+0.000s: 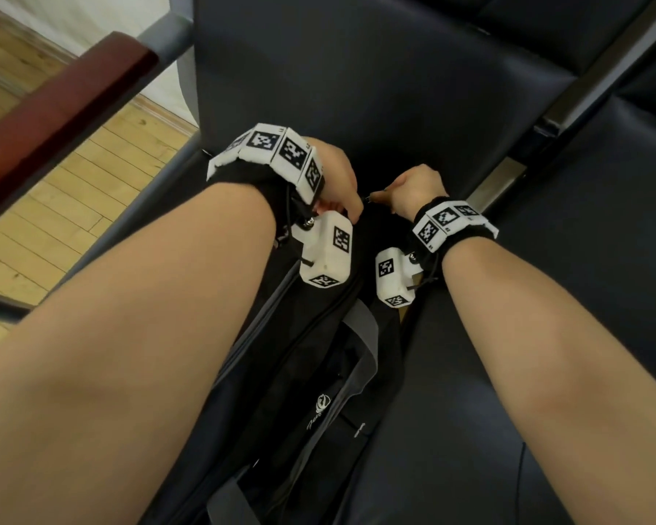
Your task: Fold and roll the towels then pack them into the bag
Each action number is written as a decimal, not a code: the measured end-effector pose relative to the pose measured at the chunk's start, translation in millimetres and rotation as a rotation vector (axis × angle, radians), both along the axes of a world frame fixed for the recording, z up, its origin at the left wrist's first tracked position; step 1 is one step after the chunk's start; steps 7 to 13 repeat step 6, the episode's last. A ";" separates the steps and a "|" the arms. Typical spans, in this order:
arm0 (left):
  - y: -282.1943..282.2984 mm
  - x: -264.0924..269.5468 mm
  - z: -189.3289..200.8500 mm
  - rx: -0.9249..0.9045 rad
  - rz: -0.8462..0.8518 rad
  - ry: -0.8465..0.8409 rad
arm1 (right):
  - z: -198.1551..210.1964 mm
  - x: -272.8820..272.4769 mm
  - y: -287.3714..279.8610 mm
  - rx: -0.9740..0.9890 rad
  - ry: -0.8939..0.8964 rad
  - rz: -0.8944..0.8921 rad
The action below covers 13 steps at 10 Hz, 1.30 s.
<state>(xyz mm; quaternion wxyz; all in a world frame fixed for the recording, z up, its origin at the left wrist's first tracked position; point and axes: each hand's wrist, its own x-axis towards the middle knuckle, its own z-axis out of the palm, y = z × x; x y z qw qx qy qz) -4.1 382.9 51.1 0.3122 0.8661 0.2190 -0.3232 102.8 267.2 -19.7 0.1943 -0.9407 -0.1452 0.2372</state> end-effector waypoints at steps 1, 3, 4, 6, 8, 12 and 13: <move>4.1 -3.1 -2.0 0.017 0.018 -0.010 | -3.2 -3.4 7.1 -0.034 -0.025 -0.005; -1.9 -3.2 -16.2 0.014 0.083 -0.021 | -8.4 -4.2 1.8 -0.026 -0.039 0.062; -11.0 -6.7 -26.8 0.100 0.109 -0.087 | -5.6 -6.8 -5.9 -0.017 -0.030 0.105; -25.9 -26.2 -30.6 0.156 0.076 -0.020 | 20.9 -20.1 -31.8 -0.074 0.032 0.248; -25.9 -26.2 -30.6 0.156 0.076 -0.020 | 20.9 -20.1 -31.8 -0.074 0.032 0.248; -25.9 -26.2 -30.6 0.156 0.076 -0.020 | 20.9 -20.1 -31.8 -0.074 0.032 0.248; -25.9 -26.2 -30.6 0.156 0.076 -0.020 | 20.9 -20.1 -31.8 -0.074 0.032 0.248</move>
